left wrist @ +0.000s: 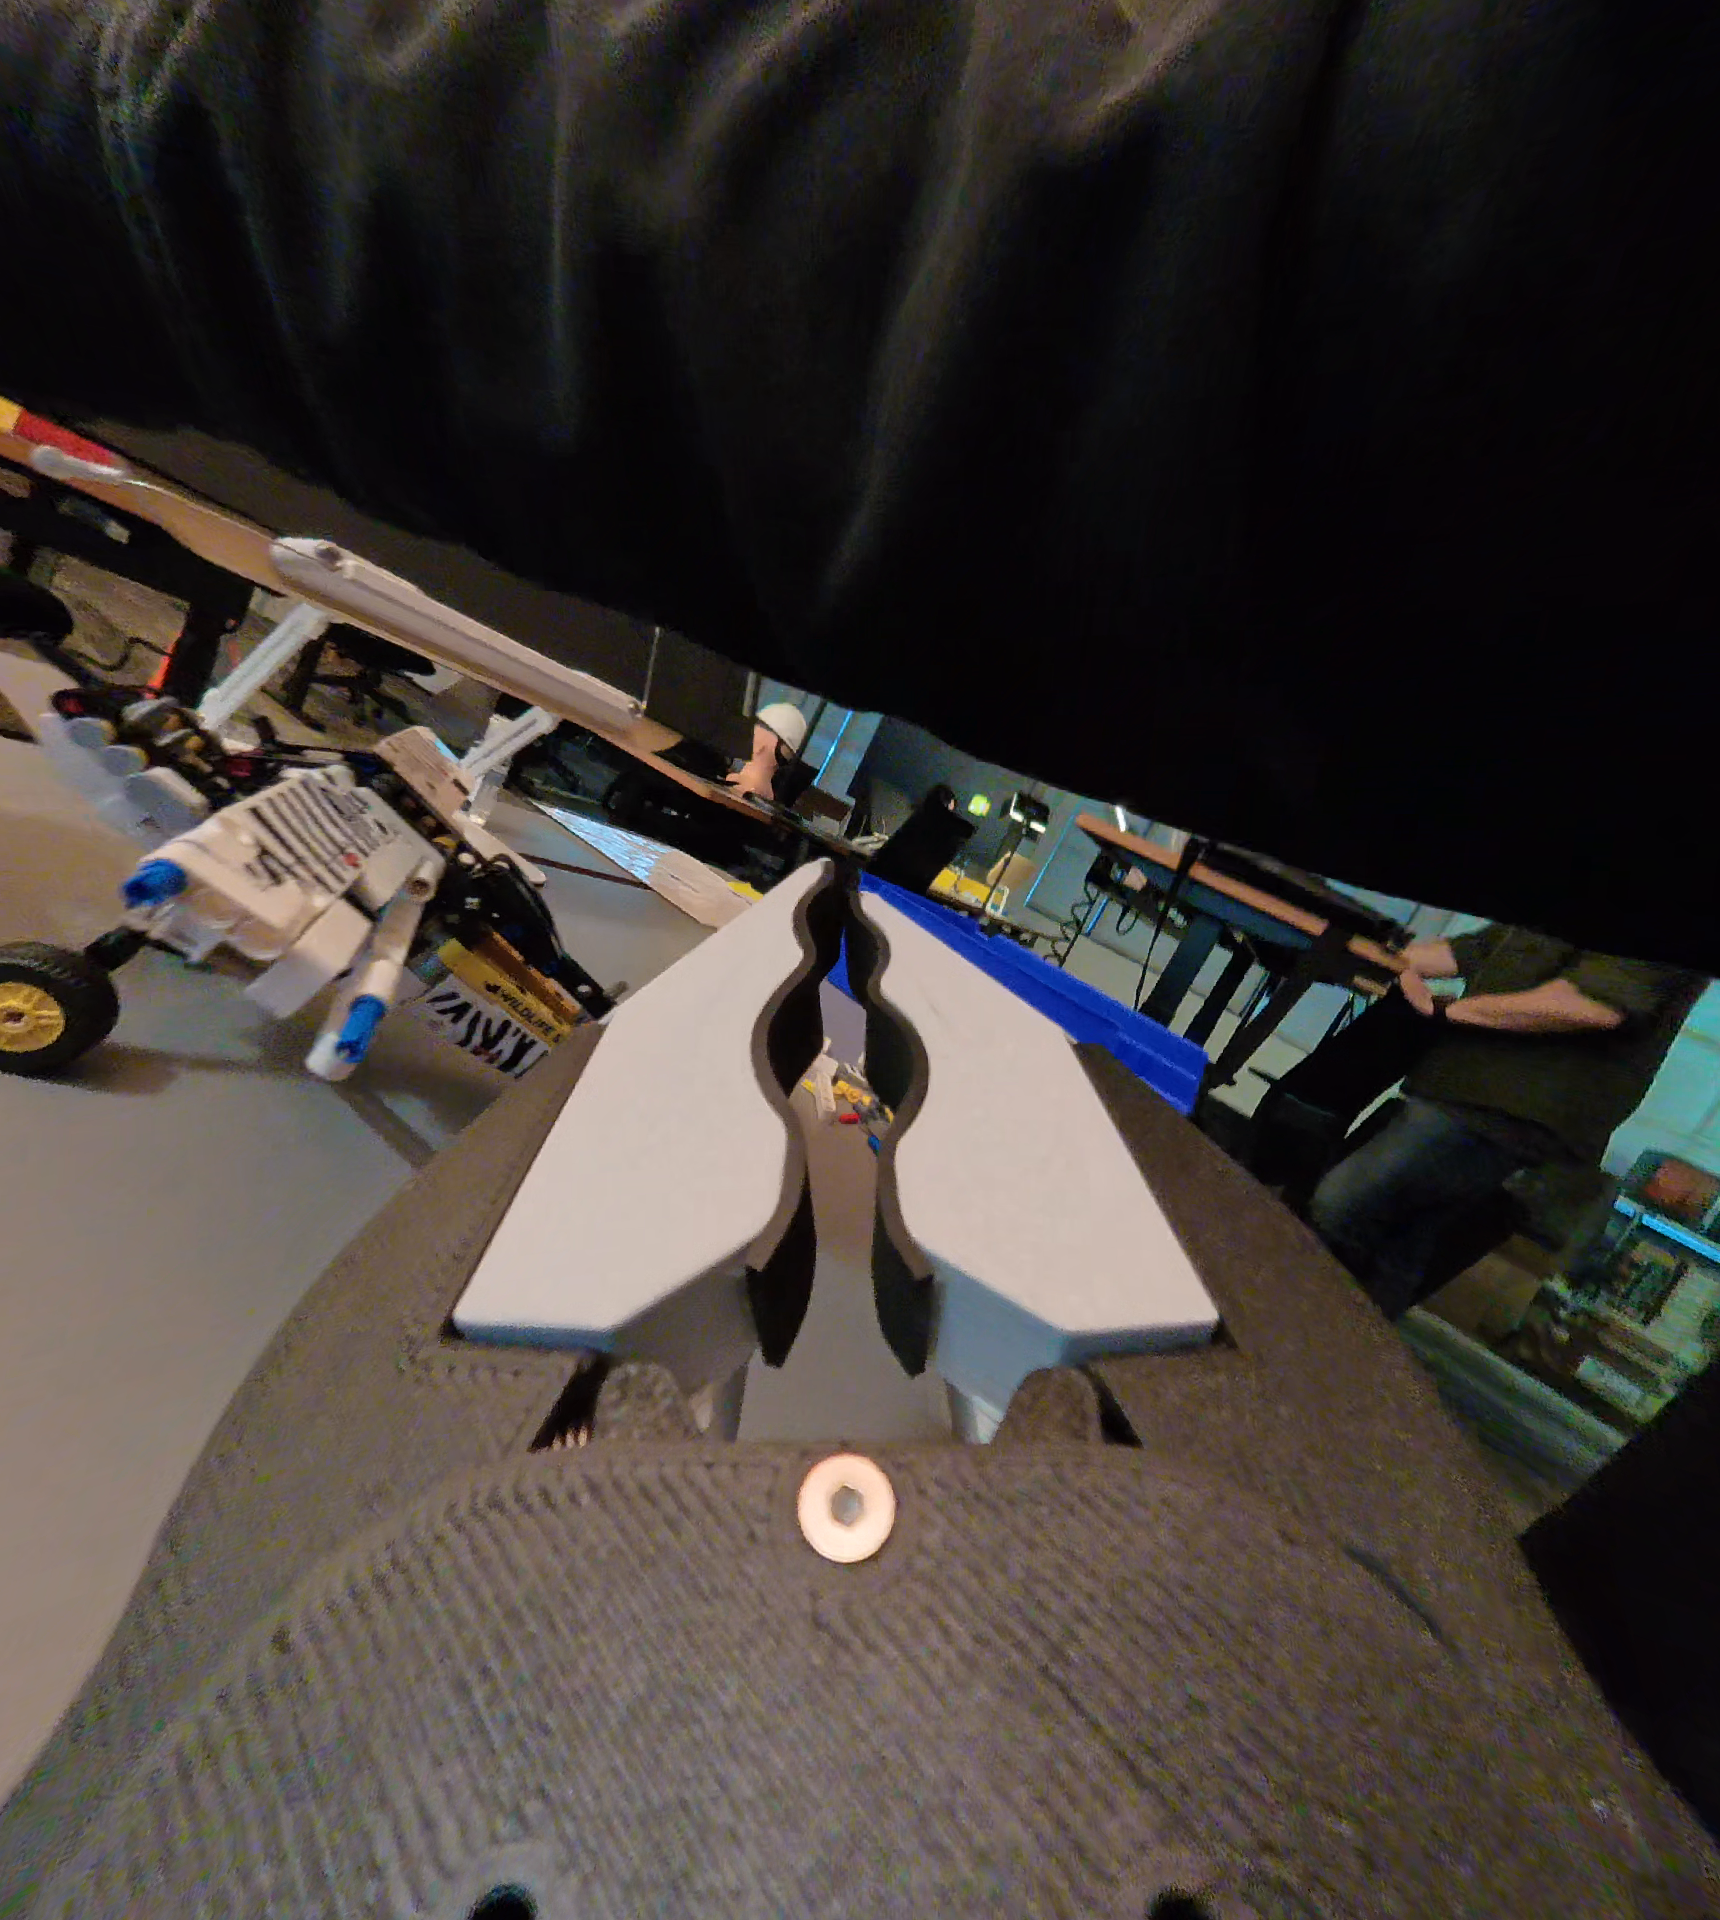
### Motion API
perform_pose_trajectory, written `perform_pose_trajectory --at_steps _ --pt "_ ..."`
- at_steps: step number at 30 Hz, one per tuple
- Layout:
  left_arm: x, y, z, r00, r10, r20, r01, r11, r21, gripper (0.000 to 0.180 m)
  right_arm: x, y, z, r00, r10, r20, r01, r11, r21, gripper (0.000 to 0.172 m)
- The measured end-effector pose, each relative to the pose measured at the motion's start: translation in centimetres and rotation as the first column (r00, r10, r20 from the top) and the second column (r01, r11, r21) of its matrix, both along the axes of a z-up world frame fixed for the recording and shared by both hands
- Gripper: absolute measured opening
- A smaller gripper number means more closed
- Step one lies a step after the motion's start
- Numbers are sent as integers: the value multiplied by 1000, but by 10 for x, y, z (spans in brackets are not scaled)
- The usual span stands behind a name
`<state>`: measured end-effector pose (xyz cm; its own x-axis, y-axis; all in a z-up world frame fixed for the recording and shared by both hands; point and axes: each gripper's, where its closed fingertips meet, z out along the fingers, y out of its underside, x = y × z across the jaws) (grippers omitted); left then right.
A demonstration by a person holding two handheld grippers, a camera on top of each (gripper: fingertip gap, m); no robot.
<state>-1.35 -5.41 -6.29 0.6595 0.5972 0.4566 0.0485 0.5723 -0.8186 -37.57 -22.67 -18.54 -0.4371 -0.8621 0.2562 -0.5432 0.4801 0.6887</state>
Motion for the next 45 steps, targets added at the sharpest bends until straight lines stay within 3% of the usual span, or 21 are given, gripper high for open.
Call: perform_pose_trajectory --at_steps 5,8,11,14,17,19,26,29,32,37,41,45 --pt "-4 -13 -3 999 -14 36 11 997 72 0 -11 7 -12 997 -67 45 62 993 100 39" --pt "-6 -12 -6 998 -30 51 25 996 82 0 -21 18 -14 1000 -26 16 23 979 201 38" --pt "-8 -10 -8 997 -44 64 38 995 90 0 -22 19 -22 1000 0 28 -5 978 206 36" --pt "-8 -13 -8 996 -48 70 40 993 114 0 -24 20 -28 1000 18 24 -23 976 216 30" --pt "-9 -16 -9 996 -48 75 38 990 133 0 -25 26 -29 999 47 19 -50 963 263 10" --pt "-10 -15 -9 996 -48 78 37 990 133 0 -23 26 -28 997 70 19 -73 962 264 9" --pt "-9 -15 -9 996 -40 75 31 991 127 0 20 9 -8 994 56 93 -62 996 70 8" --pt "-7 -14 -8 997 -37 68 28 992 119 0 59 -2 21 980 49 191 -20 989 -148 7" --pt "-6 -8 -9 998 -24 63 19 997 72 0 123 -1 61 922 69 381 104 904 -415 8" --pt "-6 0 -10 998 16 58 -15 1000 -14 0 223 57 138 785 169 597 377 633 -676 8" --pt "-7 2 -11 996 72 53 -68 995 -69 17 290 135 160 647 190 738 635 401 -660 7" --pt "-12 31 -24 993 14 120 5 987 -162 23 343 206 127 451 162 878 856 199 -477 8"
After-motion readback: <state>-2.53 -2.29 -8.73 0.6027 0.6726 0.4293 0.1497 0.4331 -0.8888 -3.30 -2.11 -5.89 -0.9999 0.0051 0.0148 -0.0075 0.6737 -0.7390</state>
